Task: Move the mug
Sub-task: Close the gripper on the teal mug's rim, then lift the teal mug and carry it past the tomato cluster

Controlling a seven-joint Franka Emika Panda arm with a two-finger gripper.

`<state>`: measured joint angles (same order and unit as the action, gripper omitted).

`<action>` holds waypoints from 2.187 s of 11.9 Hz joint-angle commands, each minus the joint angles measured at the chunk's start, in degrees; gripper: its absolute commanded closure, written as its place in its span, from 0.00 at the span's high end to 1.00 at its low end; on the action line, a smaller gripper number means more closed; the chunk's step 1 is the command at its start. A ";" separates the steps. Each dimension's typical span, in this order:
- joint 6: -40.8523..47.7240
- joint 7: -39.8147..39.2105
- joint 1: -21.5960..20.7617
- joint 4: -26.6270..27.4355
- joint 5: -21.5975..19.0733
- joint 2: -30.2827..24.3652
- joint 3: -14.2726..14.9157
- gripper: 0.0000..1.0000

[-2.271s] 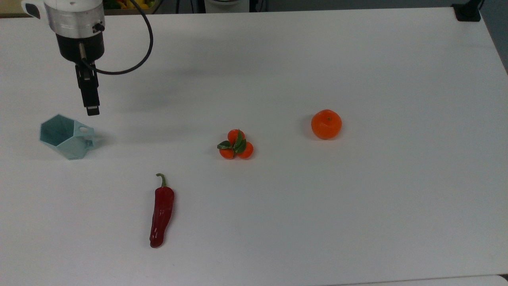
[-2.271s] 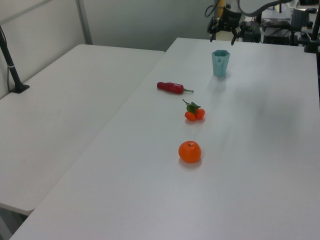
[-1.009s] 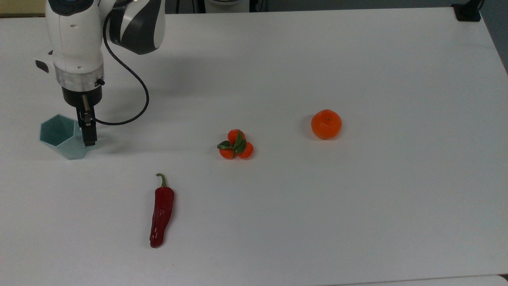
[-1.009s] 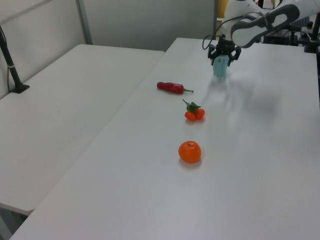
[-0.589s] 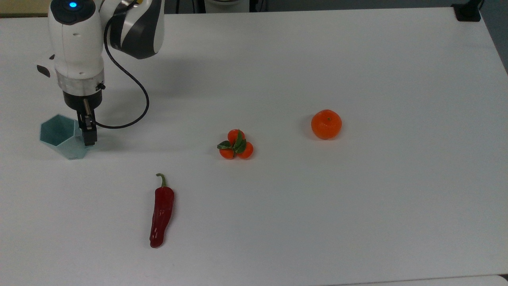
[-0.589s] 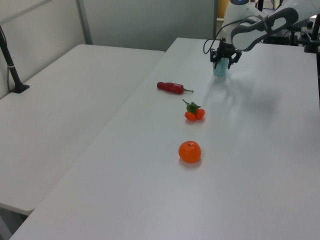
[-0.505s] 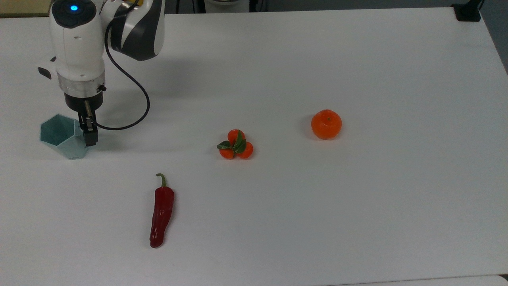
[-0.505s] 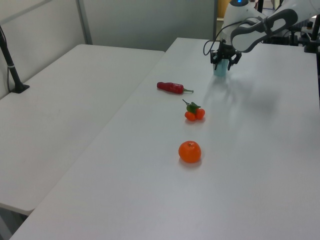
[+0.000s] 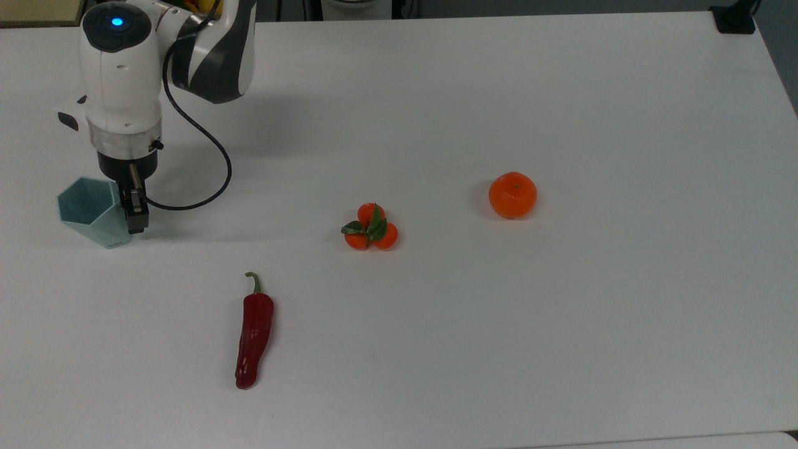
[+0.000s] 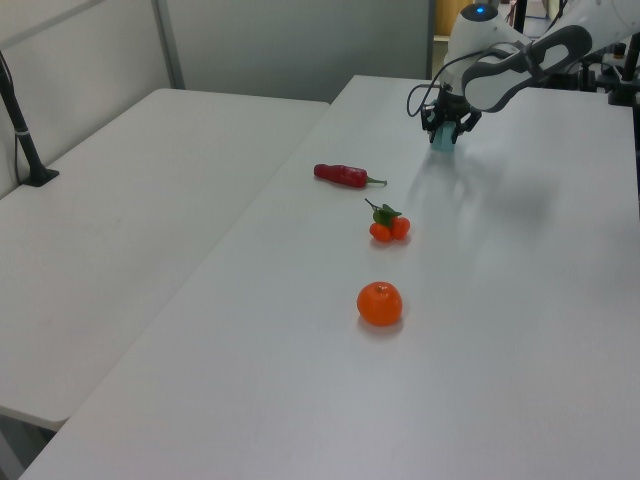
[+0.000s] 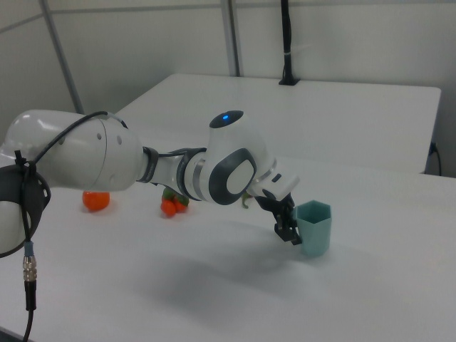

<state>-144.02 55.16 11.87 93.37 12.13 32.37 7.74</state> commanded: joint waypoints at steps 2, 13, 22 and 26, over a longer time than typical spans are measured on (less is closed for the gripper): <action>-1.27 1.09 0.08 -0.30 2.99 1.12 0.17 0.40; -1.27 0.83 0.52 -0.30 4.74 0.95 0.17 0.05; 0.31 -0.23 0.09 0.67 5.01 -5.28 -0.27 0.02; 9.52 -3.64 -1.85 1.46 4.83 -14.32 -3.51 0.02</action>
<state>-140.24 53.64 11.50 91.67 15.93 25.59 6.15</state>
